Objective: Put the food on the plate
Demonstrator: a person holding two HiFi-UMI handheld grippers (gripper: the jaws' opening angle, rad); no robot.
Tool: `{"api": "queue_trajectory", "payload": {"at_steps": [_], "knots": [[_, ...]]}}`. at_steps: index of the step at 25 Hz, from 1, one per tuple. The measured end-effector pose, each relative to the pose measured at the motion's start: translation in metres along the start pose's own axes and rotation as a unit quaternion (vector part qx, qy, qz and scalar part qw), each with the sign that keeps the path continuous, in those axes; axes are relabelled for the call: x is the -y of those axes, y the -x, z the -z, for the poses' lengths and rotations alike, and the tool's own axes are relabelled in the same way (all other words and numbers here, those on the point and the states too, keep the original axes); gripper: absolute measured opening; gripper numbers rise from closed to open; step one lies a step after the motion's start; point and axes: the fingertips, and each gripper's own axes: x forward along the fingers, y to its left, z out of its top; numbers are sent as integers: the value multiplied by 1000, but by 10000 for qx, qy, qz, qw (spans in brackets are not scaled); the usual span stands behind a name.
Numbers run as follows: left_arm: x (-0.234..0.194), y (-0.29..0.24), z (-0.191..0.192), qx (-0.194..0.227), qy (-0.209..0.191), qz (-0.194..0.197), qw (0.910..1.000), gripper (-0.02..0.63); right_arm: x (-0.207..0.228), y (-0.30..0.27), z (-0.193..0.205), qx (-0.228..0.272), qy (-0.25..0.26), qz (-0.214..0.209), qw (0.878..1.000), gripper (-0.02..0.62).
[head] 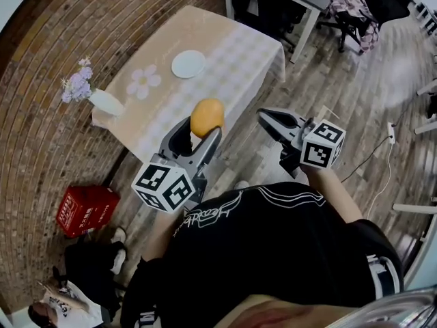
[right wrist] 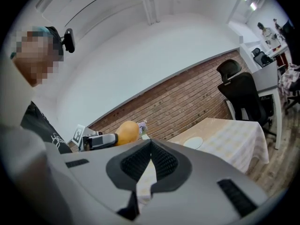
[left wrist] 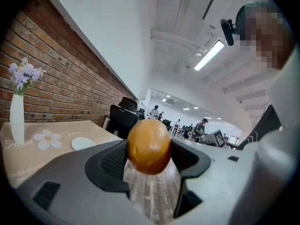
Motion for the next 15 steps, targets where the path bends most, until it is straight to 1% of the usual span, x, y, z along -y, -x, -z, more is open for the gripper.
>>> {"api": "queue_trajectory", "payload": {"at_steps": [3, 7, 15], "knots": [[-14, -7, -4, -1, -64, 29, 10000, 287, 8, -13, -2, -2, 36, 55, 10000, -5], [-29, -9, -2, -35, -99, -34, 9999, 287, 14, -28, 1, -99, 15, 54, 9999, -5], [-59, -9, 3, 10, 108, -356, 9993, 287, 20, -55, 5, -243, -53, -148, 9996, -4]]}}
